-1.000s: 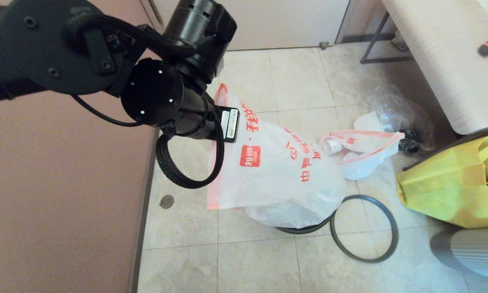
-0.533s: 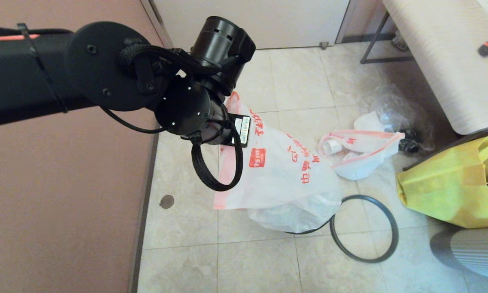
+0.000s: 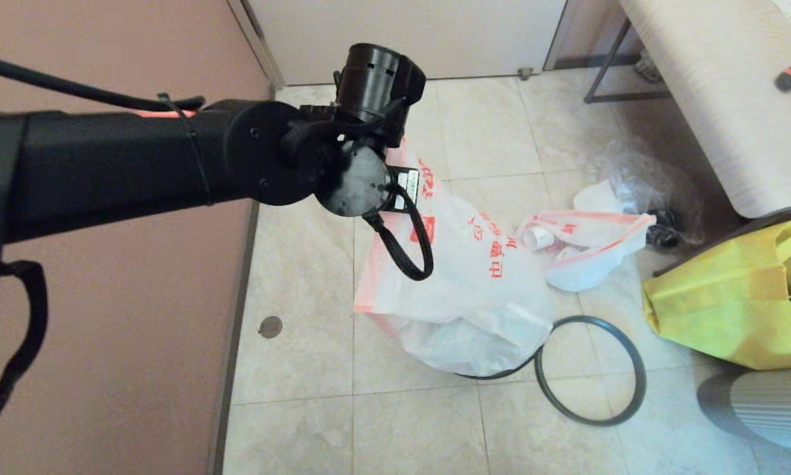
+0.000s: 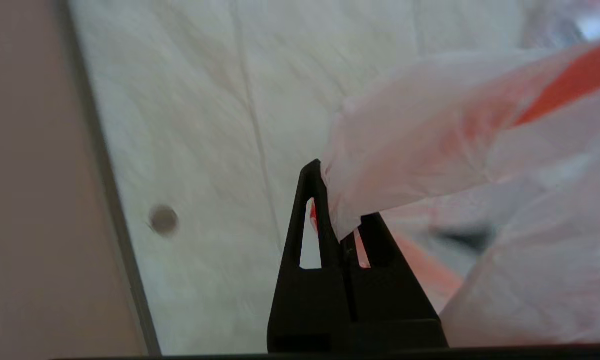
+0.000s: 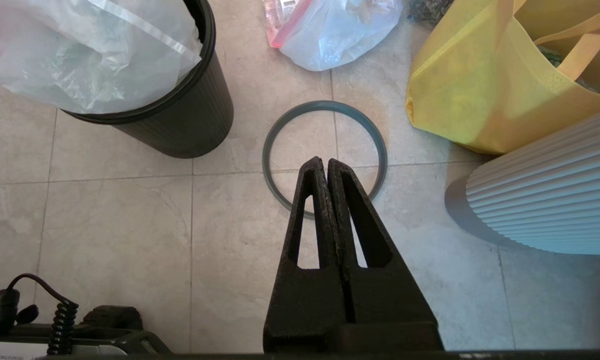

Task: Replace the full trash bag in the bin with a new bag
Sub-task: Put the new garbage bag on the trash can

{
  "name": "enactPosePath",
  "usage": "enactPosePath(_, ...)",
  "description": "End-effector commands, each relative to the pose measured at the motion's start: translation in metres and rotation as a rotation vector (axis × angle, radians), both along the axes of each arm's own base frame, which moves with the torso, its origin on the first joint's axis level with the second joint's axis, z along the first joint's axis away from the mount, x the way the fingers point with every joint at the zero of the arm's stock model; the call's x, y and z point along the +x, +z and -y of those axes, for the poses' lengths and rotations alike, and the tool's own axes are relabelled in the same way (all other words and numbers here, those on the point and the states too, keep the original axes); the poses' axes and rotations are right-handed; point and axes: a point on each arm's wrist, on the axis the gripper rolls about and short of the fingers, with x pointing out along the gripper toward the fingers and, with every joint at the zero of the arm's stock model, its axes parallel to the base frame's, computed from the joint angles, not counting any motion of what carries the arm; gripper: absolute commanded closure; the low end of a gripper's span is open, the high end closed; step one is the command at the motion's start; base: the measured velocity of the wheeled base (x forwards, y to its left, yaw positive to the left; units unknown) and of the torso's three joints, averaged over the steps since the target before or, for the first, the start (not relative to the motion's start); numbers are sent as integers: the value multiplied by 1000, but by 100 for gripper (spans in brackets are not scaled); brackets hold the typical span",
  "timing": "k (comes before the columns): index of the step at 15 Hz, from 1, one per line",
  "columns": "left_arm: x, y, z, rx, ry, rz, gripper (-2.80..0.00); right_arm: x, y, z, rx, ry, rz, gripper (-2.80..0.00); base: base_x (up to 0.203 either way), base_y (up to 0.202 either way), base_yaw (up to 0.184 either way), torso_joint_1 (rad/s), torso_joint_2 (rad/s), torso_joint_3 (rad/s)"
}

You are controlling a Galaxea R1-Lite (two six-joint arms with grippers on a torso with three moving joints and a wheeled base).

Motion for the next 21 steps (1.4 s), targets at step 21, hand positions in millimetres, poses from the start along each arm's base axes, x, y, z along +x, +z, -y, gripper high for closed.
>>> enactPosePath(21, -69, 17, -10, -176, -182, 61, 0, 268, 57, -68, 34, 307, -668, 0, 0, 0, 0, 0, 0, 0)
